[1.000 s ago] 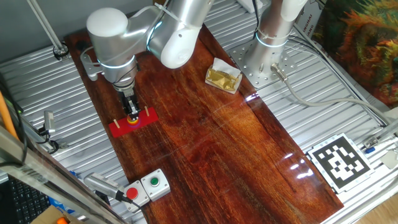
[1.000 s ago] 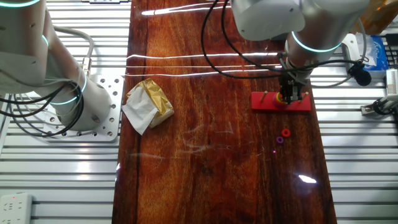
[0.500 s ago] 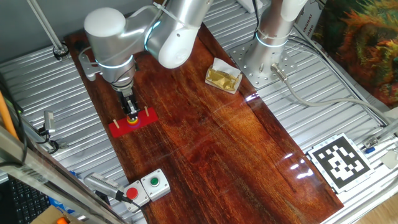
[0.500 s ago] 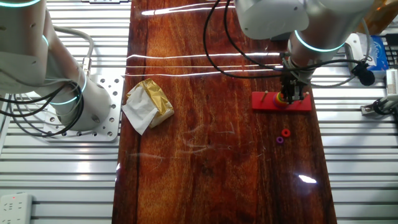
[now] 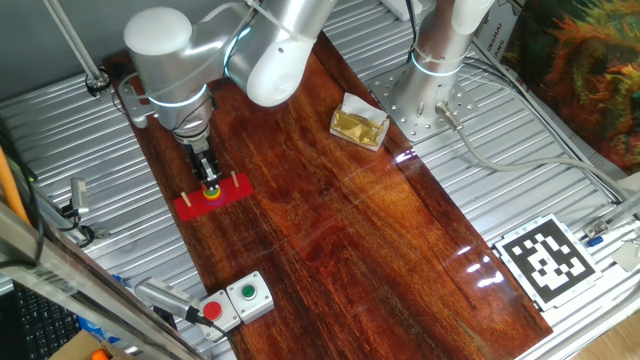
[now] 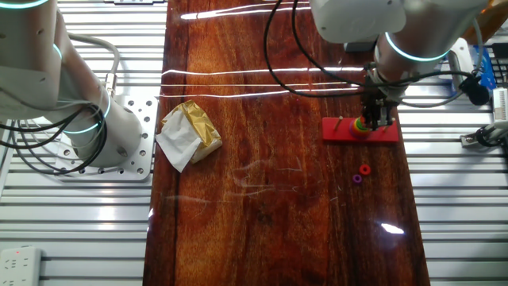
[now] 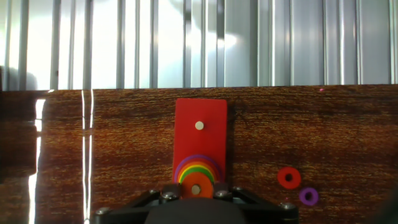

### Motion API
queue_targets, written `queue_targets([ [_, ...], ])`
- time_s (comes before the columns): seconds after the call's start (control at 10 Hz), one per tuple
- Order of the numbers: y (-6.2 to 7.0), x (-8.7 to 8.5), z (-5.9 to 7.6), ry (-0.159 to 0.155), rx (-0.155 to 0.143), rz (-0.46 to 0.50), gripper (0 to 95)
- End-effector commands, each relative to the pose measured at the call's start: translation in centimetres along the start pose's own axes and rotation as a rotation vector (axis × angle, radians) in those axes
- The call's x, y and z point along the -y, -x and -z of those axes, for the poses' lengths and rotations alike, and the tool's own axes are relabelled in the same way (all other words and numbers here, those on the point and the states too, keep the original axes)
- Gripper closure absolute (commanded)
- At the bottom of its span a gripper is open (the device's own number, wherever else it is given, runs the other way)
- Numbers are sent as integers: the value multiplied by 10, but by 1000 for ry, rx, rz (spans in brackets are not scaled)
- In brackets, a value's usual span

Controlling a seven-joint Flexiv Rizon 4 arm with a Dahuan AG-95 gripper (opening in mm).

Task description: Take out one Hanoi block and throw it aside

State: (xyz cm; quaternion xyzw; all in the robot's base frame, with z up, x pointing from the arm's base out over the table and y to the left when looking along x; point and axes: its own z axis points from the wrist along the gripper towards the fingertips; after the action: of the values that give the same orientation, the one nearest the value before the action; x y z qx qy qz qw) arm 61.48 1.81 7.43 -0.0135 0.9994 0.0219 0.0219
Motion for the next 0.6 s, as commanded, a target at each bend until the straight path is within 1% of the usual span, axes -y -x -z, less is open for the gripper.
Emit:
queue_targets([
  [0.1, 0, -1, 5, 3, -13, 0, 760],
  [0.4, 2, -1, 18, 3, -31, 3, 760],
  [0.6, 3, -1, 23, 2, -40, 4, 760],
])
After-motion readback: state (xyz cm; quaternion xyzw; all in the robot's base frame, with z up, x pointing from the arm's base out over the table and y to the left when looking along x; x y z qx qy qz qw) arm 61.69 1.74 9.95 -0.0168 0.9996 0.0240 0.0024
